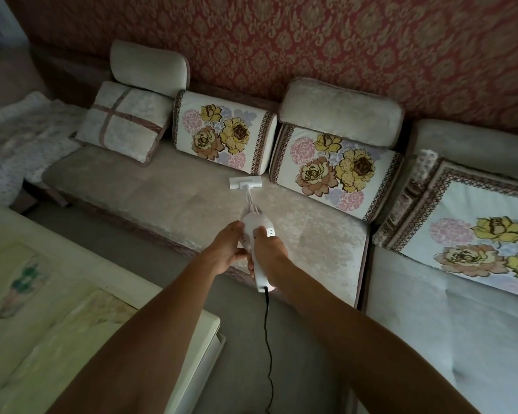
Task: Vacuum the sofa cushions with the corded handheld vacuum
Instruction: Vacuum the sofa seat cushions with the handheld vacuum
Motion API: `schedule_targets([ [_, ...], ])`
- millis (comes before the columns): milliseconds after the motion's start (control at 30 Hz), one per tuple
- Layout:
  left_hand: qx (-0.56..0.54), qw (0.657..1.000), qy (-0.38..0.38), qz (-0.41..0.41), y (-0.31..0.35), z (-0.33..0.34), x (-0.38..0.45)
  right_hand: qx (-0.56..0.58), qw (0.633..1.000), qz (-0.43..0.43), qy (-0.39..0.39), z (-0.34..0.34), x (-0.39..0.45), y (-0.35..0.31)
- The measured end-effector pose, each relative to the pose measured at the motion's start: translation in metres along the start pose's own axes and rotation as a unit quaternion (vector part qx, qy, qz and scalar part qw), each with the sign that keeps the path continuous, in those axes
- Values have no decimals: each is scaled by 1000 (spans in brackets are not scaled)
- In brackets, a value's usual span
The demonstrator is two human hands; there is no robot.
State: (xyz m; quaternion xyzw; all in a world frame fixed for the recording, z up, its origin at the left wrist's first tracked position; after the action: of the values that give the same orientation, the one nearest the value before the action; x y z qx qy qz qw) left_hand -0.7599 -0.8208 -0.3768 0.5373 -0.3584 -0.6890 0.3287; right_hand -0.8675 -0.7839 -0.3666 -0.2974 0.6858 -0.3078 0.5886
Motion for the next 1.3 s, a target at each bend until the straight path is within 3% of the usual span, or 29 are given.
schedule_targets([
  [200, -1, 1000, -26, -7, -24, 3, -42, 15, 999, 30, 25, 3, -42, 34],
  [367, 12, 999, -41, -8, -48, 7, -90, 25, 999, -27, 7, 7, -84, 59],
  [867, 38, 995, -90, -27, -129, -1, -220, 31, 999, -40, 19, 28, -222, 158],
  [1000, 41, 995, -90, -30, -148, -13, -240, 47, 999, -19, 16, 42, -245, 180],
  [1133, 36, 994, -94, -33, -155, -16, -256, 106, 991, 64, 61, 46, -258, 206],
  [1300, 37, 994, -97, -28, -152, -17, -263, 95, 994, 50, 35, 52, -260, 200],
])
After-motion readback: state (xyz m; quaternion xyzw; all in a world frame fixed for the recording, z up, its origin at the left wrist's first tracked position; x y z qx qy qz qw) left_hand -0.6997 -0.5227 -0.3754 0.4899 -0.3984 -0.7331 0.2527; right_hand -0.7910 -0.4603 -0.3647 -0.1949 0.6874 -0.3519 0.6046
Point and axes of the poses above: each hand's wrist, its own x-axis towards the middle knuckle, its own z-axis out of the palm, y = z × x, the point moved 10 cm from there along x, towards the middle knuckle, and after that the axes turned 3 degrees about -y, right-handed, at the moved point
